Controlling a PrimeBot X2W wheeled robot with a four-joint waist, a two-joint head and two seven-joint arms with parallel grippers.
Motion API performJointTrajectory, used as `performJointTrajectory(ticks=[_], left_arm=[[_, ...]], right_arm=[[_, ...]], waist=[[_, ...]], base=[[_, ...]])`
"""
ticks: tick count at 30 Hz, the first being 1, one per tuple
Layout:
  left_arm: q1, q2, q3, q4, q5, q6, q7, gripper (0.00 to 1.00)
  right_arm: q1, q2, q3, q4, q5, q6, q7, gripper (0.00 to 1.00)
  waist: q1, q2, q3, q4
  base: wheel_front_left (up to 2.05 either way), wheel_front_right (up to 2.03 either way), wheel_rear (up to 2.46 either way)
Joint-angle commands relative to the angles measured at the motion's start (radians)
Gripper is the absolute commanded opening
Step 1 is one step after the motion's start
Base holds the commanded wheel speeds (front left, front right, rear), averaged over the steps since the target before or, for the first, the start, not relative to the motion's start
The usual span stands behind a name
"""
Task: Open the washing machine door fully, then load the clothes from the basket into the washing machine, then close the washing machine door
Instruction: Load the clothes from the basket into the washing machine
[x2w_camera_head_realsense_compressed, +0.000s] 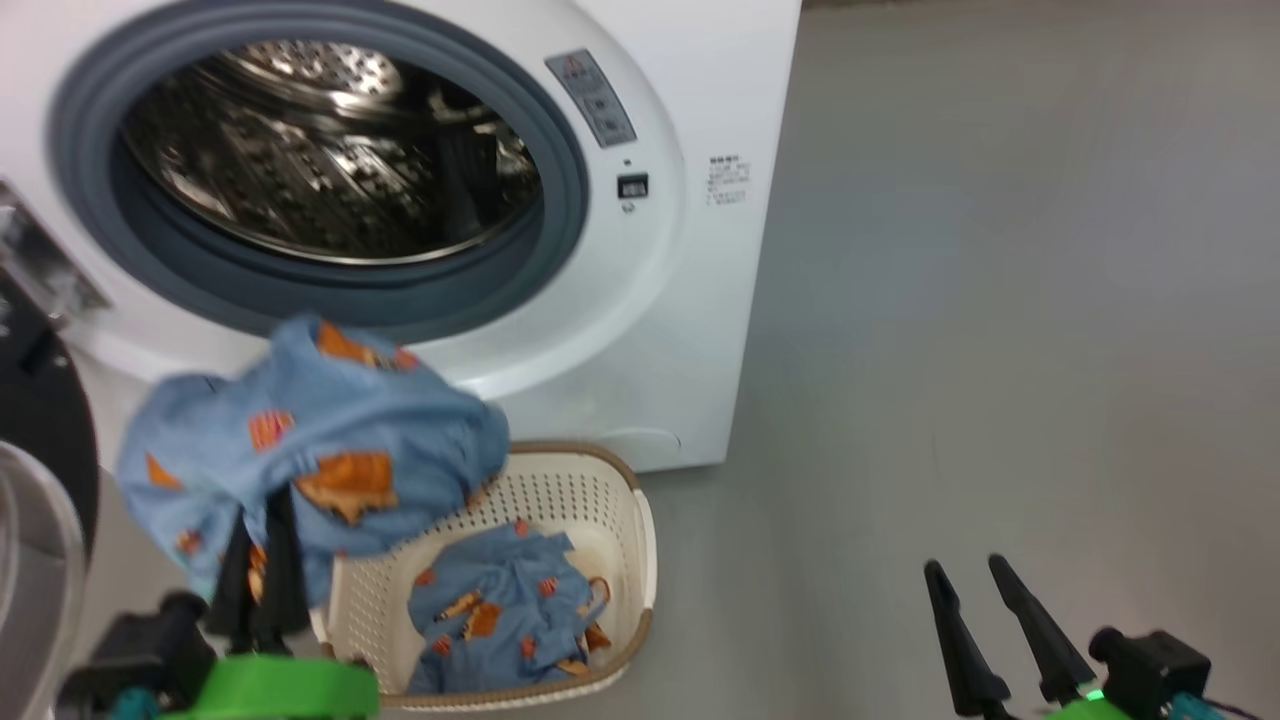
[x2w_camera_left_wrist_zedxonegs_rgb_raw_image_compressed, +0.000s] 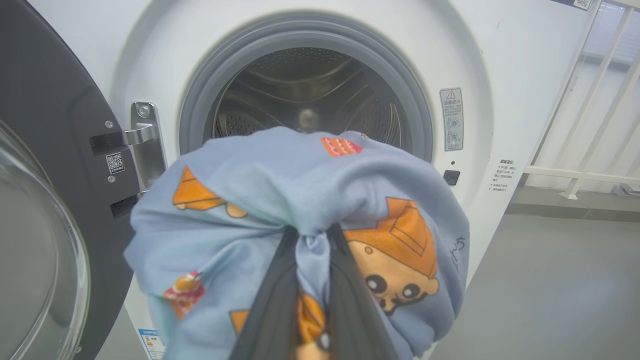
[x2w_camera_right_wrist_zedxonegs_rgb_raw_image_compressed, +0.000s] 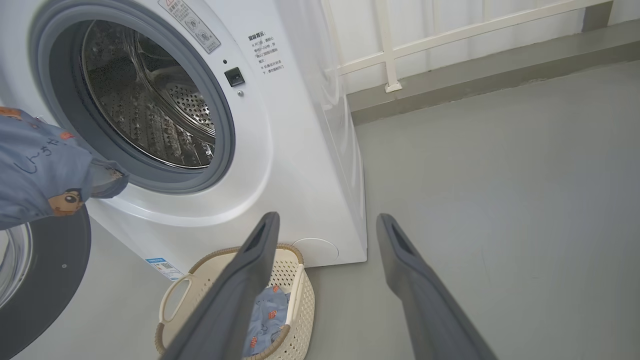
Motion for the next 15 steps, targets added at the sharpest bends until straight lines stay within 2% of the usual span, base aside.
performJointTrajectory(ticks=[1,15], left_arm=[[-0.058,0.014,0.040,-0.031,0.016,-0.005,-0.014,0.00],[-0.391,0.104,0.094,0.095,0.076,-0.017,-0.014,0.00]], right_arm=[[-0.039,-0.004,0.027,-0.024,-0.010,0.002,-0.012,1.00],[-0.178,0.042,0.106,0.002,0.016,0.002,-0.012,1.00]], waist=[[0.0000,0.0000,0.068,-0.038],[0.0000,0.0000,0.282,-0.161]], base=[[0.00,0.00,0.00],[0.00,0.00,0.00]])
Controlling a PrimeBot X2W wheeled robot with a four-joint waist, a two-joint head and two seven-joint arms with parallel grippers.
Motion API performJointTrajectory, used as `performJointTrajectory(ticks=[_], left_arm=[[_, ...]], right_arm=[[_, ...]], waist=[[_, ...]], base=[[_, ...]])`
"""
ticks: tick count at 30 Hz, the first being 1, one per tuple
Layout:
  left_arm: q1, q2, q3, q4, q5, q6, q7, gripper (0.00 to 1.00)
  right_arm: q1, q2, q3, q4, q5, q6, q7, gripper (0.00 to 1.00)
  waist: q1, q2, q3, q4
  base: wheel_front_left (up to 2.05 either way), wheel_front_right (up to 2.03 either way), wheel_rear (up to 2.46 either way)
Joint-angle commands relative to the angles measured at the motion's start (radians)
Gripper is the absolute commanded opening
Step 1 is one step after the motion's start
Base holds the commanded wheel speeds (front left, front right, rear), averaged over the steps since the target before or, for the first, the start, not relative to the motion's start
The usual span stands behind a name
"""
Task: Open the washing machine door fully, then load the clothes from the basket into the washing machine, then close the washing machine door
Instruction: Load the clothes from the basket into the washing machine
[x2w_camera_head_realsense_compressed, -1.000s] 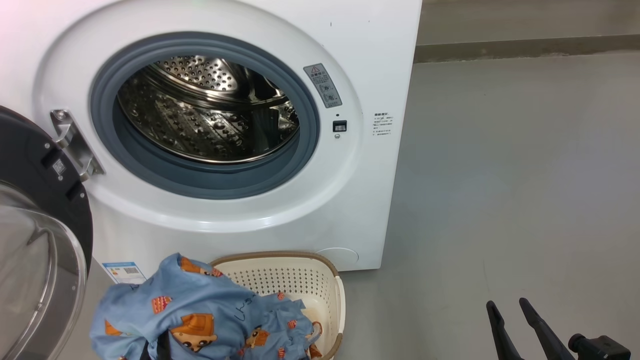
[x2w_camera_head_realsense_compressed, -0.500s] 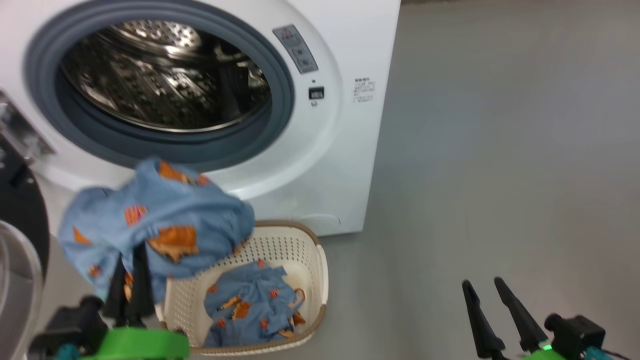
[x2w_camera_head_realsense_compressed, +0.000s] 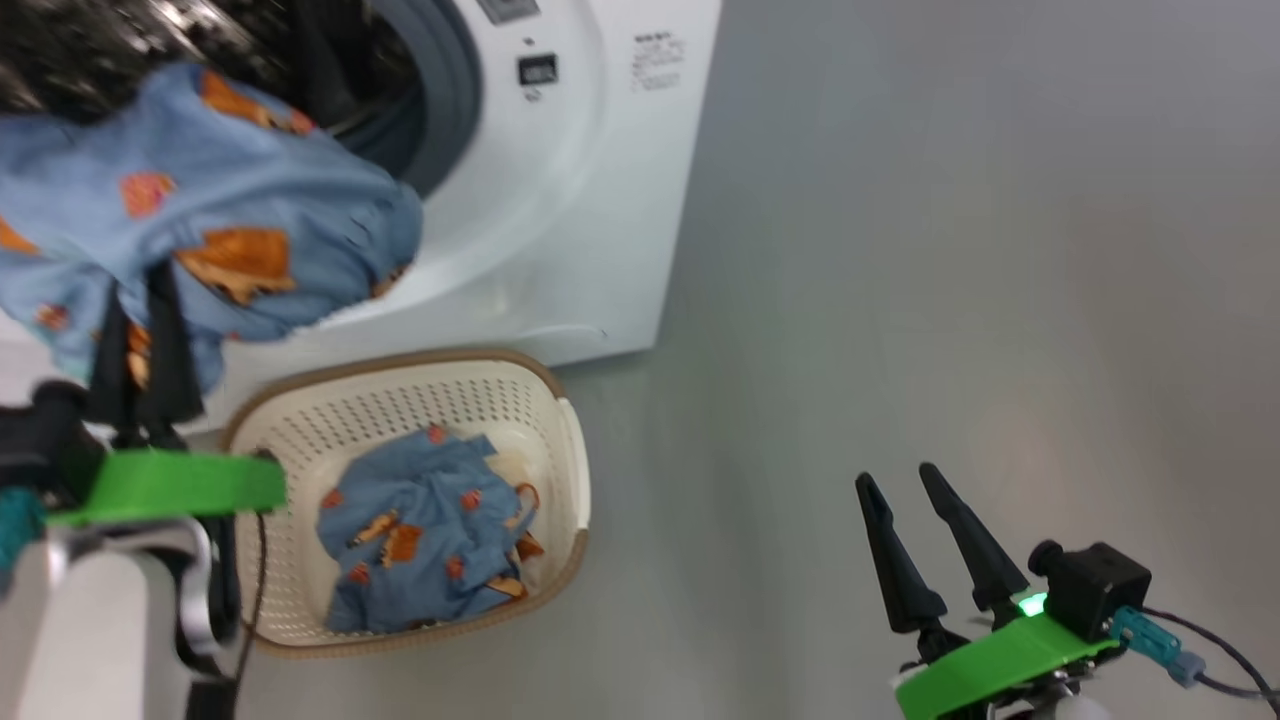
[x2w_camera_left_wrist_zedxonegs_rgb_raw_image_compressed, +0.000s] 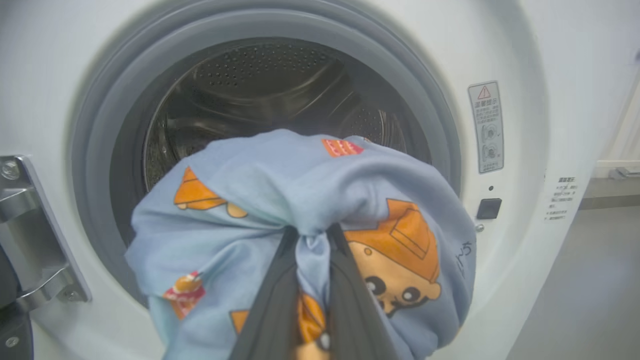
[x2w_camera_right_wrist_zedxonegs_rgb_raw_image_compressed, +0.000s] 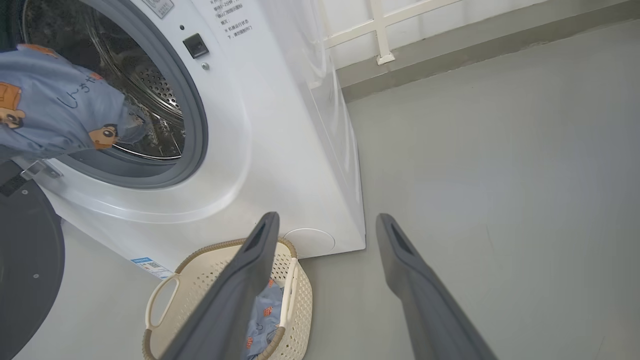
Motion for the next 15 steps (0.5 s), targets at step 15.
performJointTrajectory(ticks=[15], left_arm=[[-0.311,0.108,0.067,0.221,0.051,0.001,-0.006,0.00]], right_arm=[[-0.092,0.009,0.071,-0.018,0.037,0.002,-0.012,1.00]], waist=[[-0.0001,-0.0001,0.205,-0.117]], base=[[0.00,0.00,0.00]])
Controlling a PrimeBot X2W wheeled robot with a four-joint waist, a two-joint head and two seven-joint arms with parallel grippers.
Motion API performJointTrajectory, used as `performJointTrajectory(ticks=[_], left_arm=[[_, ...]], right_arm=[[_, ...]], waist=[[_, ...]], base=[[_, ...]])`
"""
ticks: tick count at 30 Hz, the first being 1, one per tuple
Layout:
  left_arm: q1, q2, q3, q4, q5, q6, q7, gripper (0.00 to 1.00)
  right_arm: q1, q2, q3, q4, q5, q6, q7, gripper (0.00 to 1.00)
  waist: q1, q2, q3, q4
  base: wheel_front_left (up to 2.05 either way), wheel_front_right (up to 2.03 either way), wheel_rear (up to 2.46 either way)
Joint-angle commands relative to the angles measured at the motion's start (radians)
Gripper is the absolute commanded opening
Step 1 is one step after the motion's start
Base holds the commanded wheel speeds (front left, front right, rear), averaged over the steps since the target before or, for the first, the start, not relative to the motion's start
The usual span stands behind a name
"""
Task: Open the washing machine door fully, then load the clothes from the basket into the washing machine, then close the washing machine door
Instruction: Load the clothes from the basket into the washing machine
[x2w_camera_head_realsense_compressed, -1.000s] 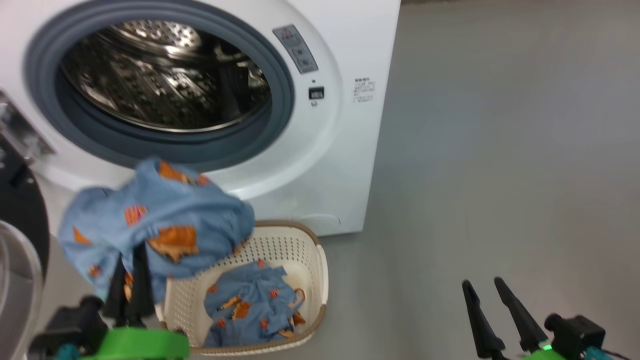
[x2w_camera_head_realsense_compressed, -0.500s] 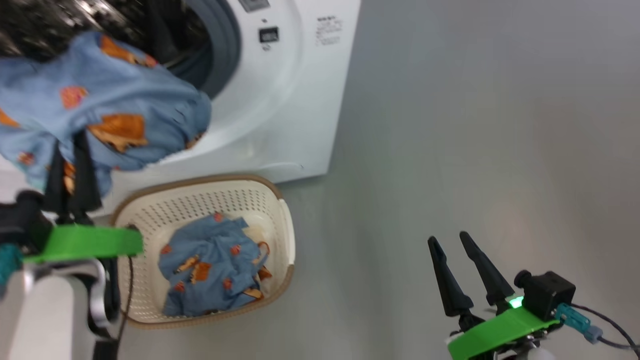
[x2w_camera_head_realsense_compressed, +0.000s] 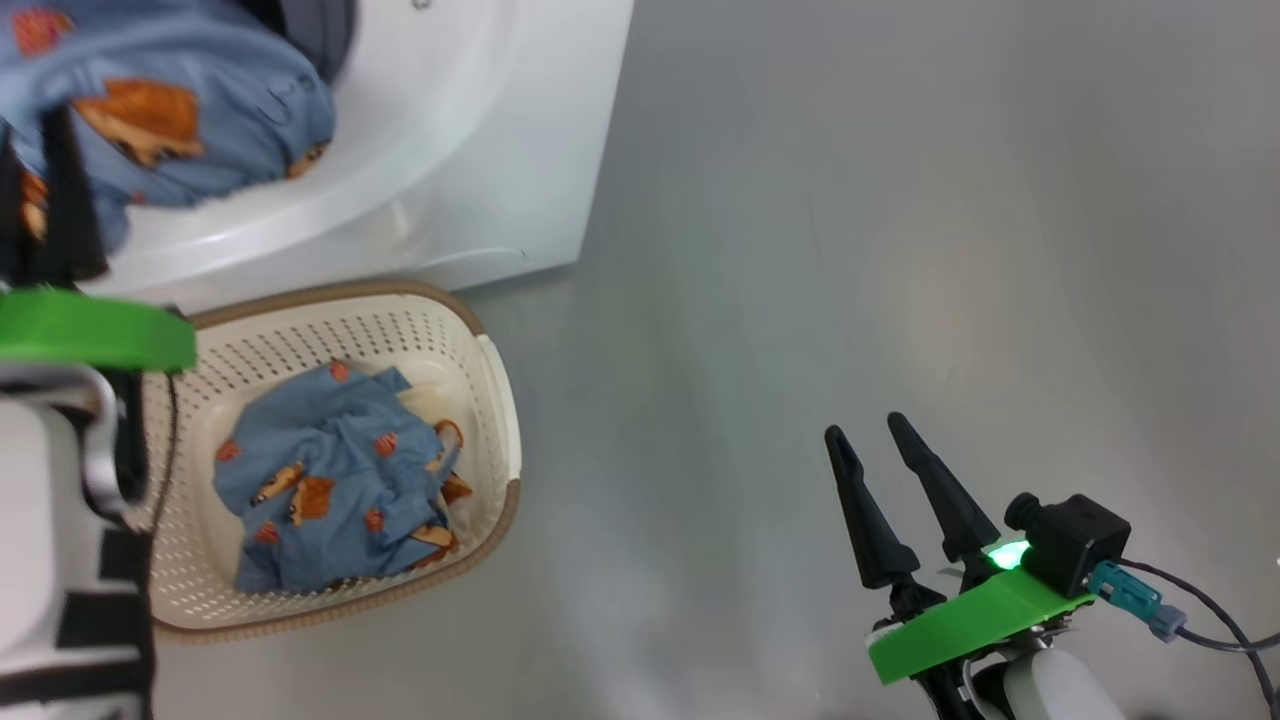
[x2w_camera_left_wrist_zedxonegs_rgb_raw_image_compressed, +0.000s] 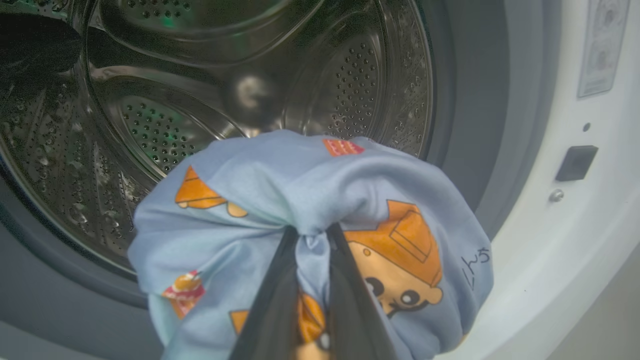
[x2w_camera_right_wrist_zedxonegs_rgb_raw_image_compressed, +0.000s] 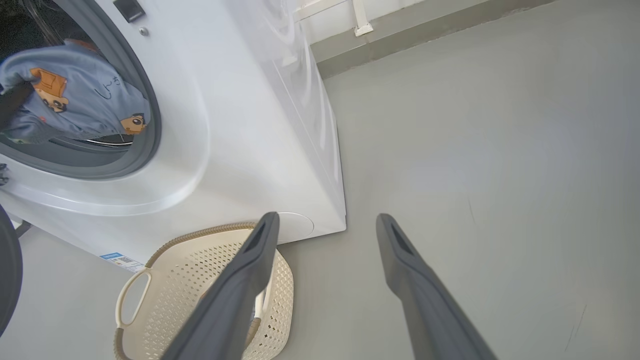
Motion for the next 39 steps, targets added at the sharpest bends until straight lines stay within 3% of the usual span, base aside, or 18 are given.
performJointTrajectory(ticks=[1,31,39], left_arm=[[-0.069,0.057,0.034,0.008,0.016,0.001,-0.006,0.00],[-0.553,0.207,0.009,0.343,0.115,0.045,-0.006,0.00],[-0.647,0.214,-0.024,0.397,0.130,0.043,-0.006,0.00]], right_arm=[[-0.016,0.004,0.034,-0.021,0.011,0.002,-0.012,1.00],[-0.048,0.004,0.075,-0.017,0.004,0.002,-0.012,1.00],[-0.043,0.004,0.075,-0.020,-0.009,0.002,-0.012,1.00]], waist=[[0.0000,0.0000,0.055,-0.030],[0.0000,0.0000,0.216,-0.054],[0.0000,0.0000,0.252,-0.054]], base=[[0.00,0.00,0.00],[0.00,0.00,0.00],[0.00,0.00,0.00]])
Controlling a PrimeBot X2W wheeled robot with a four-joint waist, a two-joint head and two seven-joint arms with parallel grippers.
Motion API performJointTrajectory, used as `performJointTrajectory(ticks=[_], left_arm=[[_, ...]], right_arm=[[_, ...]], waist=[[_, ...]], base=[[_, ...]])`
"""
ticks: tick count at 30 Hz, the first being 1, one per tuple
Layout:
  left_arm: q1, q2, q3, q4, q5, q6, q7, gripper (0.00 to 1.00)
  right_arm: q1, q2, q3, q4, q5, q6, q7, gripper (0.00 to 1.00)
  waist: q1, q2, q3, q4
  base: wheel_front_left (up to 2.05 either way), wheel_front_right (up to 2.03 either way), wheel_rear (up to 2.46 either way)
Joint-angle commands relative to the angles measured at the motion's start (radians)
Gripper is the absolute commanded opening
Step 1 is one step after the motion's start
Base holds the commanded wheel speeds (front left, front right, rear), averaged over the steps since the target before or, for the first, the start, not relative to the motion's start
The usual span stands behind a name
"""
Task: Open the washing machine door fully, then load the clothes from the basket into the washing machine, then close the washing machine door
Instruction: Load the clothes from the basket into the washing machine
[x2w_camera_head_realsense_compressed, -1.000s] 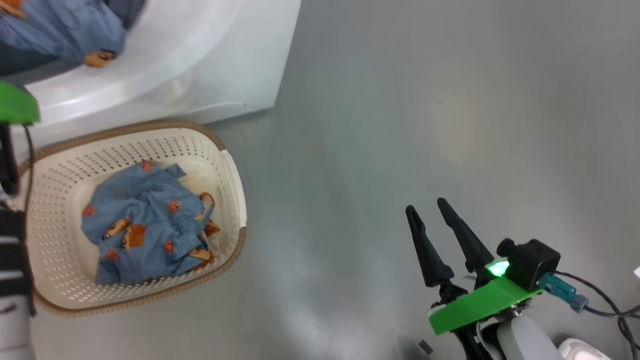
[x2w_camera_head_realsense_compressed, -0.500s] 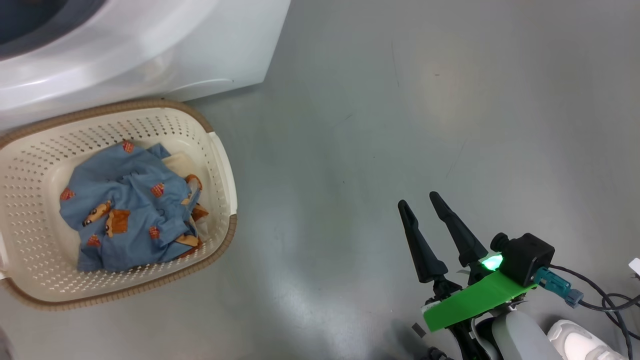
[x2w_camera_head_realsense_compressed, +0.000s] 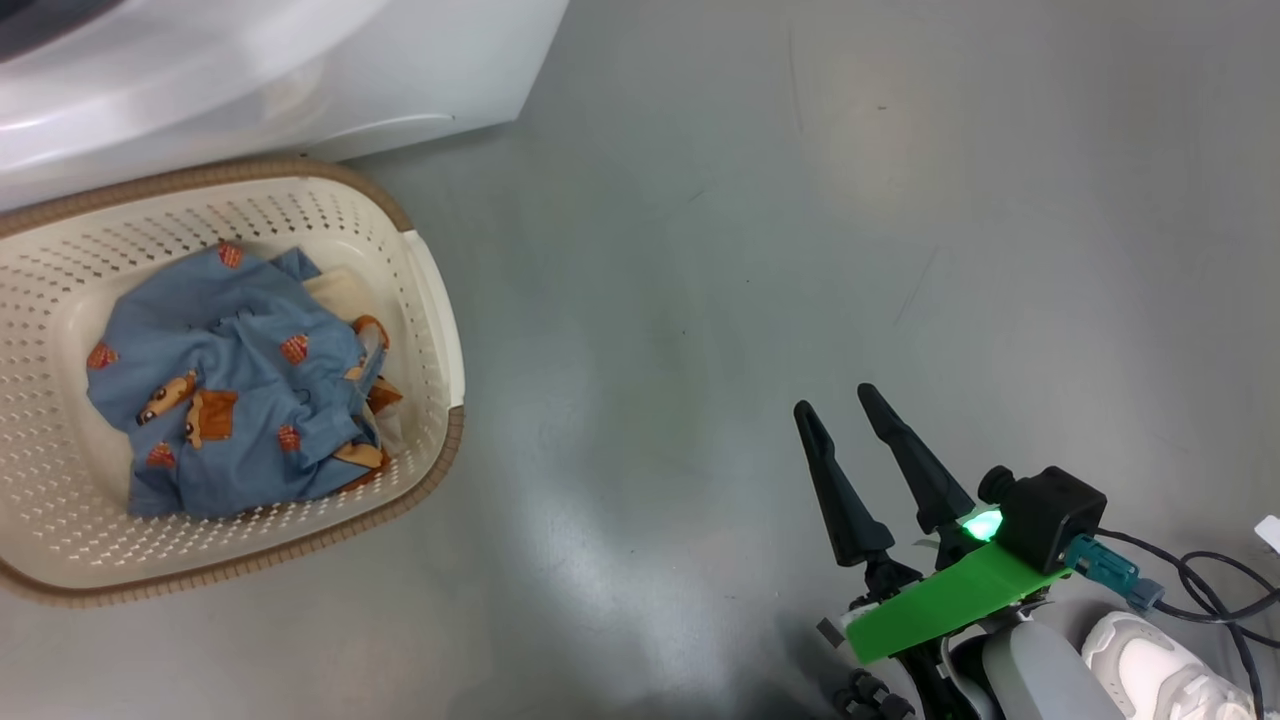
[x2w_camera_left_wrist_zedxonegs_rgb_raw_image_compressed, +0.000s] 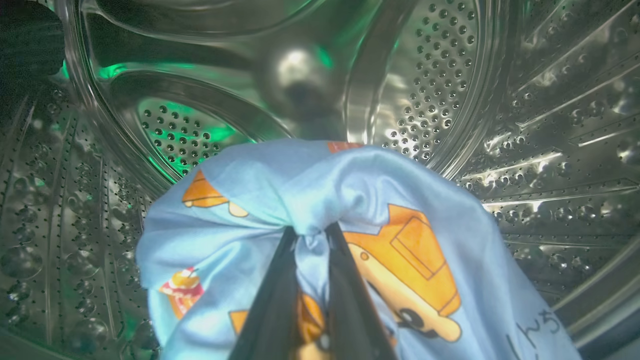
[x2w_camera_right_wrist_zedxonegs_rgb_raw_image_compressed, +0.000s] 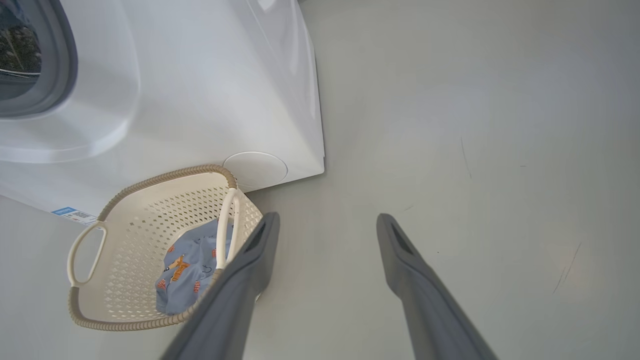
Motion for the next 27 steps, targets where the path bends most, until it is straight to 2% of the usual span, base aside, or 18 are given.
performJointTrajectory(ticks=[1,9,19,23,27], left_arm=[[-0.028,0.051,0.011,-0.019,-0.001,-0.002,-0.006,0.00],[-0.070,0.059,-0.015,-0.035,0.015,0.002,-0.006,0.00],[-0.038,0.083,-0.029,-0.192,0.029,0.039,-0.006,0.00],[-0.032,0.086,-0.041,-0.131,0.031,0.042,-0.006,0.00],[-0.064,0.088,-0.063,-0.013,0.038,0.035,-0.006,0.00]], right_arm=[[0.016,0.000,0.025,-0.019,-0.012,0.002,-0.012,1.00],[0.027,-0.001,0.022,-0.023,-0.019,0.002,-0.012,1.00],[0.033,-0.002,0.029,-0.026,-0.021,0.002,-0.012,1.00],[0.045,-0.001,0.033,-0.021,-0.020,0.002,-0.012,1.00],[0.058,-0.001,0.037,-0.014,-0.019,0.002,-0.012,1.00]], waist=[[0.0000,0.0000,0.006,-0.001],[0.0000,0.0000,0.014,-0.006],[0.0000,0.0000,0.036,-0.031],[0.0000,0.0000,0.024,-0.037],[0.0000,0.0000,0.006,-0.040]], base=[[0.00,0.00,0.00],[0.00,0.00,0.00],[0.00,0.00,0.00],[0.00,0.00,0.00],[0.00,0.00,0.00]])
